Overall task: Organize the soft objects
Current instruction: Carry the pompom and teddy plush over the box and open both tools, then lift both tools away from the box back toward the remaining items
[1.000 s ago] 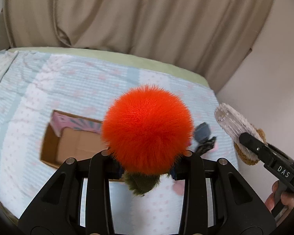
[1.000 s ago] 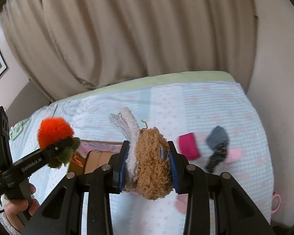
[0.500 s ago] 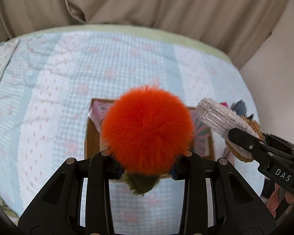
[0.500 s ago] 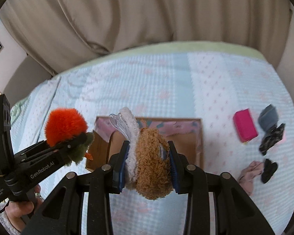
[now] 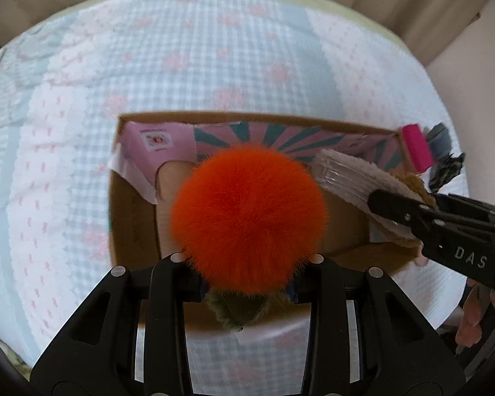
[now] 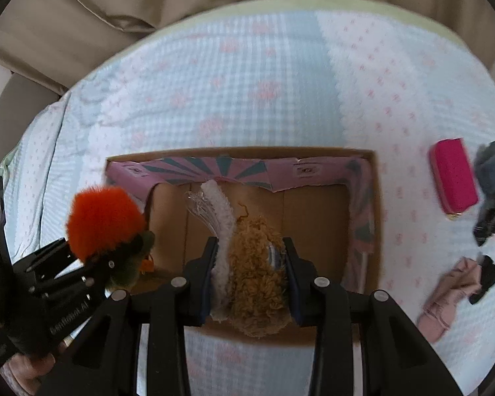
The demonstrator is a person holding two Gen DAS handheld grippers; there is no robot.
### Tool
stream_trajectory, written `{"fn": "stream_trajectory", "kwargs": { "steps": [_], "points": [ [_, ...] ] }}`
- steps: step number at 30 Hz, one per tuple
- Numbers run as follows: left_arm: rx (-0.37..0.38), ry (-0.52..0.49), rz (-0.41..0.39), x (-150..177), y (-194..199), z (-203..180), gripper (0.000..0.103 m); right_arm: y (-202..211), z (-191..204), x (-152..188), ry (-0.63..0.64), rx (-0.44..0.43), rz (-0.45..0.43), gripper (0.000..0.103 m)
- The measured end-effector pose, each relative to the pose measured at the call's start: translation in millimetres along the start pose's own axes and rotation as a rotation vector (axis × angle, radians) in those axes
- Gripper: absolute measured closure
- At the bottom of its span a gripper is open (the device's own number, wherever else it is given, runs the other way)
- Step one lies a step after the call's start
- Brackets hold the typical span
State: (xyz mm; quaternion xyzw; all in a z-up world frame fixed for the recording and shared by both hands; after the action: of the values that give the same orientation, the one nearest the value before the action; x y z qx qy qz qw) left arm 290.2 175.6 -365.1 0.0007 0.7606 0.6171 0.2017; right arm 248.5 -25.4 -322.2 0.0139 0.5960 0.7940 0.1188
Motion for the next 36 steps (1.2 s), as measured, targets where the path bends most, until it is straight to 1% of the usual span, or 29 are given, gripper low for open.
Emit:
{"fn": "stream_trajectory", "kwargs": {
  "steps": [4,6,8,9,10,11,12,13,14,15,16,19,24,31,36],
  "points": [
    [-0.005,-0.01,0.05,-2.3,-31.4,4.6,0.073,-32.4,-4.5,-8.9,-0.002,-0.014,0.062,0.07],
    [-0.018,-0.019,0.08,-3.0,-45.3,5.4,0.073,-44.3,-6.2,-12.0,0.007,-0.017,0.086,0.07],
    [-0.012,-0.022,0.098,-3.0,-55.6,5.7,0.073,-53.0,-7.3,-14.1,0.007,-0.029,0.104,0.07],
    [-0.012,-0.027,0.099,-2.8,-57.7,6.3,0.067,-57.1,-8.1,-15.5,0.004,-0.039,0.115,0.069],
    [-0.019,-0.039,0.097,-3.1,-59.2,5.5,0.047,-60.2,-8.1,-16.6,0.006,-0.043,0.117,0.068],
    [-0.021,-0.047,0.092,-3.4,-59.6,4.9,0.031,-63.0,-7.3,-17.9,0.011,-0.042,0.122,0.062],
    [-0.011,-0.059,0.093,-3.0,-60.8,3.7,0.003,-66.2,-7.5,-19.2,0.012,-0.027,0.126,0.053],
    [-0.015,-0.069,0.096,-2.5,-61.8,4.2,0.0,-67.7,-8.1,-20.6,0.007,-0.013,0.125,0.046],
    [-0.026,-0.082,0.096,-1.4,-61.6,2.7,0.0,-68.2,-9.6,-21.3,-0.002,-0.023,0.114,0.021],
    [-0.024,-0.094,0.094,0.0,-60.9,1.6,0.0,-67.9,-9.9,-22.1,-0.01,-0.038,0.106,0.0],
    [-0.017,-0.108,0.1,2.2,-61.3,0.0,0.0,-66.2,-9.8,-21.9,-0.013,-0.056,0.093,0.0],
    [-0.037,-0.132,0.111,6.6,-60.6,-2.9,0.0,-65.2,-6.0,-21.2,0.001,-0.045,0.076,0.0],
    [-0.037,-0.119,0.1,9.4,-51.1,-1.7,0.0,-59.4,-4.9,-16.0,0.019,-0.036,0.076,0.0],
    [-0.053,-0.112,0.055,11.5,-17.4,-0.3,0.0,-34.8,4.9,-5.6,0.058,-0.027,0.04,0.0],
    [-0.06,-0.108,0.015,16.8,11.6,-6.8,0.0,-4.3,12.9,5.8,0.083,-0.017,-0.011,0.0]
  ]
}}
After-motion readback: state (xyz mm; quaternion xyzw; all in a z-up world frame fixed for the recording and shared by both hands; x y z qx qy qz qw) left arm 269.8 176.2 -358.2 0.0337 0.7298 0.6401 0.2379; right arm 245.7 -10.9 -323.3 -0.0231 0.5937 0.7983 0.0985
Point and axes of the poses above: each gripper's, at about its wrist camera, not at the fingertips, and y roughly against the way its jaws point, z to its left, x to its underside, the point moved 1 cm from there along -y, roughly the way its jaws point, and after that the axes turned 11 degrees about -y, right-handed, at the moved point
